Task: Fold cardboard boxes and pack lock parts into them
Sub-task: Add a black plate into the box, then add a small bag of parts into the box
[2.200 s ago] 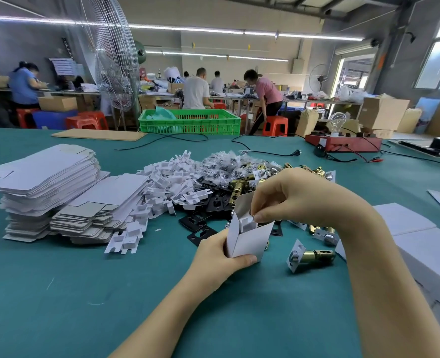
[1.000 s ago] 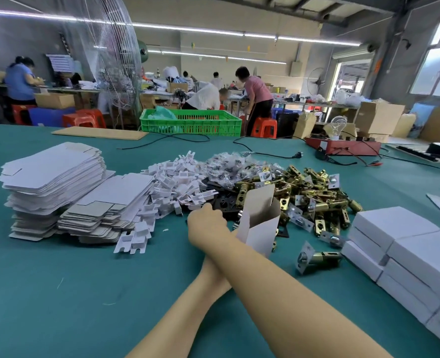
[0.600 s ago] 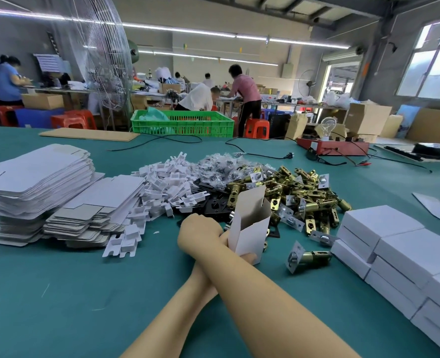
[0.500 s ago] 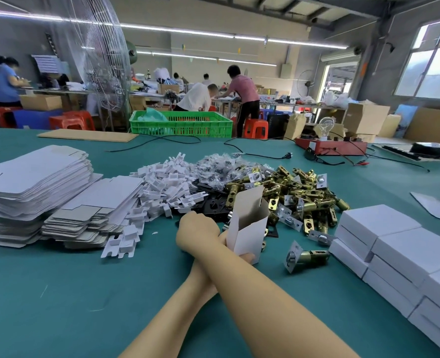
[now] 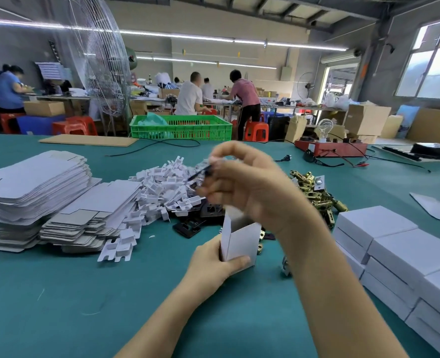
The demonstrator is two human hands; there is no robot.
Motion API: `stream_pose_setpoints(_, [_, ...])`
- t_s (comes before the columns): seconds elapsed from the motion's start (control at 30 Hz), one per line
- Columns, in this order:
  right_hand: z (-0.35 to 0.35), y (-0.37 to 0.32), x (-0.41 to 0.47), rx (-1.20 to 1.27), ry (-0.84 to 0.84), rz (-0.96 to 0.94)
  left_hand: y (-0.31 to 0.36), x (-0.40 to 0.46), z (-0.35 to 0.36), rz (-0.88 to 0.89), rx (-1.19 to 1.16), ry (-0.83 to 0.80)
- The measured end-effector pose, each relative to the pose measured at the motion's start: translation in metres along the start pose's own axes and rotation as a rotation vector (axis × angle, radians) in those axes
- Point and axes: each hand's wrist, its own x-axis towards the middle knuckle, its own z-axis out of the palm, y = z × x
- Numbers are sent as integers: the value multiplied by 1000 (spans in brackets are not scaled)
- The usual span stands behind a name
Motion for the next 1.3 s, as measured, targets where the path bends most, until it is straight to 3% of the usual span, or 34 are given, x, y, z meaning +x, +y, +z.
stream_pose_setpoints(0.1, [-33,-25,-21,-104,118,-69,3,-1,-2,12,9,12])
stream_pose_setpoints(0.2, [-65,-33,-38,-410,196,-22,7,-3,-2,-4,2,3])
stream_pose_setpoints(0.5, [-105,-38,-59,-766,189,156,7,-3,-2,-7,26,7])
stream_pose_setpoints(0.87, [-101,-35,-55,-739,196,236,10,-4,-3,19,31,1])
stream_pose_setpoints(1.2, [-79,-31,-36,-1052,185,225,6,-2,-3,-2,50,17])
stream_pose_setpoints(1.3, [-80,-34,-37,-1022,184,199,6,-2,-3,-14,47,12])
